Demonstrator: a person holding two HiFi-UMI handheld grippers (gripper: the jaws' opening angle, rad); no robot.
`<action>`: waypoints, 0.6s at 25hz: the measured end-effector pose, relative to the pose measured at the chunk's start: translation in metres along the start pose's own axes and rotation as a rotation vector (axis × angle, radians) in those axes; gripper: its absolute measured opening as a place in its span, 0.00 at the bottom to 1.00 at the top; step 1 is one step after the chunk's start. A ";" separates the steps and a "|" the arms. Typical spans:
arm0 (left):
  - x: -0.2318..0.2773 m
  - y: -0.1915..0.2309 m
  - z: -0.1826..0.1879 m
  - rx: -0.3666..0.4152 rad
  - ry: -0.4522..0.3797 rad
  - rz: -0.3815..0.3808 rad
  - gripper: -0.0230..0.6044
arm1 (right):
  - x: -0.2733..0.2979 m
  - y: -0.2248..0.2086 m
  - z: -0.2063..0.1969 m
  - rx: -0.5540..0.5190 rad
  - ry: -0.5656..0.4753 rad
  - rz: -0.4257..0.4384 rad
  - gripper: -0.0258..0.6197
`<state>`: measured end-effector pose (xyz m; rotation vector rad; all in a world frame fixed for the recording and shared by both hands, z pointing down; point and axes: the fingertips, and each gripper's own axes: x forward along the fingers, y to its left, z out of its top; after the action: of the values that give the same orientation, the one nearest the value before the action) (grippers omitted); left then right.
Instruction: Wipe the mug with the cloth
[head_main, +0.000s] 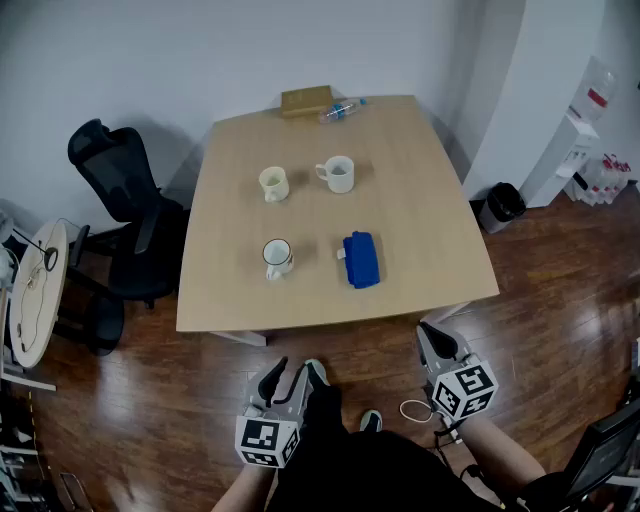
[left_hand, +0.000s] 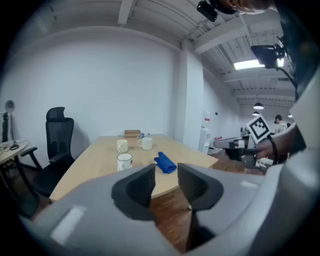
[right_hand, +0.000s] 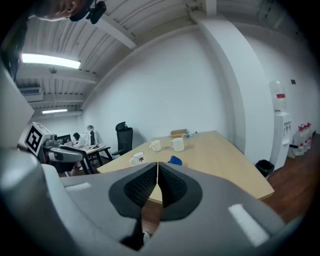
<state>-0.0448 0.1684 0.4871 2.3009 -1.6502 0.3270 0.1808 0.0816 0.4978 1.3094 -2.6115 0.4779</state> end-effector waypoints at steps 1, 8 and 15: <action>0.008 0.012 0.001 -0.003 0.002 0.005 0.26 | 0.013 -0.005 0.000 0.025 0.011 0.002 0.05; 0.072 0.096 0.008 -0.025 0.016 -0.008 0.26 | 0.125 -0.044 -0.010 0.193 0.164 -0.020 0.05; 0.119 0.151 0.006 -0.038 0.079 -0.079 0.26 | 0.226 -0.079 -0.038 0.225 0.405 -0.075 0.27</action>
<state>-0.1499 0.0152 0.5380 2.2874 -1.5112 0.3606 0.1110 -0.1172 0.6170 1.2131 -2.2168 0.9385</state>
